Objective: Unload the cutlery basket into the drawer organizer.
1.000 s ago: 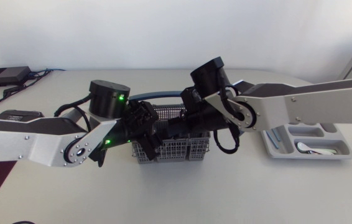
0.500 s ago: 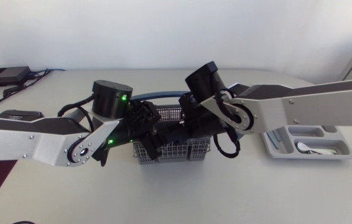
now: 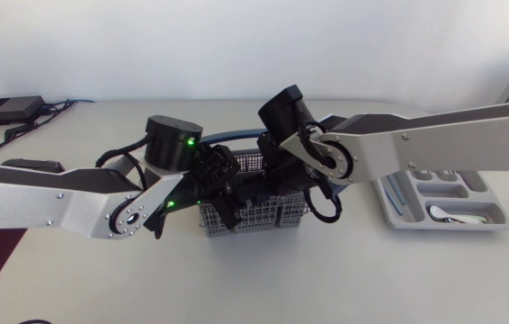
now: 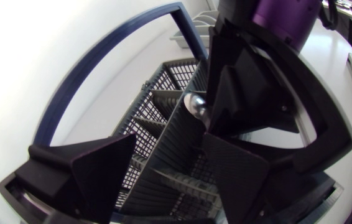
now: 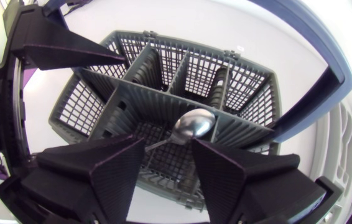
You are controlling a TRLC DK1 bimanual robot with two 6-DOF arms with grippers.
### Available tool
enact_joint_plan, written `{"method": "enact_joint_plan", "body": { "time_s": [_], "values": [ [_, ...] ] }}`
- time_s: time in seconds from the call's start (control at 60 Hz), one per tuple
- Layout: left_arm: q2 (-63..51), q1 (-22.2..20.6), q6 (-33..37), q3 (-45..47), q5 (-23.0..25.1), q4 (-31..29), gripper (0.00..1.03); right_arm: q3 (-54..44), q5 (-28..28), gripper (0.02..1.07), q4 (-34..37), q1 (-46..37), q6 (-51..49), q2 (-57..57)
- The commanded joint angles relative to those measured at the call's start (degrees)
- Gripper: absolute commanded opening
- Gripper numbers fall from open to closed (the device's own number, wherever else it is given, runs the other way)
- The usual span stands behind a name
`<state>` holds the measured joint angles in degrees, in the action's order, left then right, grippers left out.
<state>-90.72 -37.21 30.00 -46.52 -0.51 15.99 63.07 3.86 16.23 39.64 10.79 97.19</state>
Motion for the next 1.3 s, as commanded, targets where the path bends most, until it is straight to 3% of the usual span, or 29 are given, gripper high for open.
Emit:
{"method": "enact_joint_plan", "body": {
  "time_s": [0.0,0.483,0.717,0.833,1.05,1.283],
  "values": [
    [-3.41,-1.72,-0.12,2.67,2.18,-4.74,0.77,-0.05,0.45,0.60,-0.32,-0.44,2.13,4.50],
    [0.28,-1.46,-0.47,2.93,2.27,-6.50,0.77,3.20,-3.15,0.60,-0.94,-1.41,4.51,6.17],
    [4.32,-1.64,-1.17,3.19,2.36,-8.25,0.77,6.80,-0.43,0.59,0.91,-0.53,6.79,7.93],
    [3.62,-1.90,-1.61,3.02,2.54,-8.43,0.77,9.44,1.42,0.52,2.58,-0.61,8.46,9.78],
    [4.94,-2.25,-2.05,2.58,2.54,-8.96,0.77,11.02,0.62,0.52,4.69,-0.97,9.69,13.12],
    [14.25,-2.34,-2.40,3.28,2.54,-14.05,0.77,10.14,-0.25,0.52,2.93,-0.88,10.13,13.64]
  ]
}}
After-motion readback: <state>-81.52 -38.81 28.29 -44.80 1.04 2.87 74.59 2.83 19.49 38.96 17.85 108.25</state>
